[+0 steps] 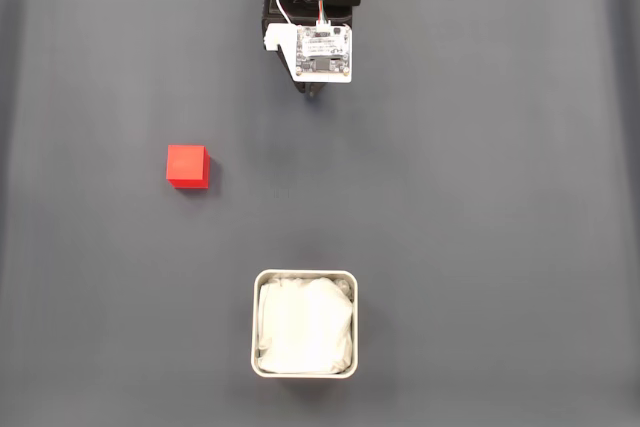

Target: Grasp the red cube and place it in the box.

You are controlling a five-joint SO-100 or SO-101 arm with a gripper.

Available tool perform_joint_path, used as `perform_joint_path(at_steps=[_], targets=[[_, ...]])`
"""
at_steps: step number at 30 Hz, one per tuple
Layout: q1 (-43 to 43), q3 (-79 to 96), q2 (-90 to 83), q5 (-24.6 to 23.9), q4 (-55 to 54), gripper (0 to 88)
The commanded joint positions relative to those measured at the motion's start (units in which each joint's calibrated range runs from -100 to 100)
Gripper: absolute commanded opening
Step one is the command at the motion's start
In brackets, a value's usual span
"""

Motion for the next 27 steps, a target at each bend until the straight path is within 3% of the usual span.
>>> perform_joint_path(at_steps=[1,11,18,27], targets=[[-0.6,0.5,0.1,-0.1,1.3,0.0],[-0.2,-7.3,3.3,-0.5,-13.0,0.0],[-1.9,-40.6,18.9,-2.1,-15.2,0.0],[-1.9,-76.8,39.2,-1.6,-5.3,0.0]])
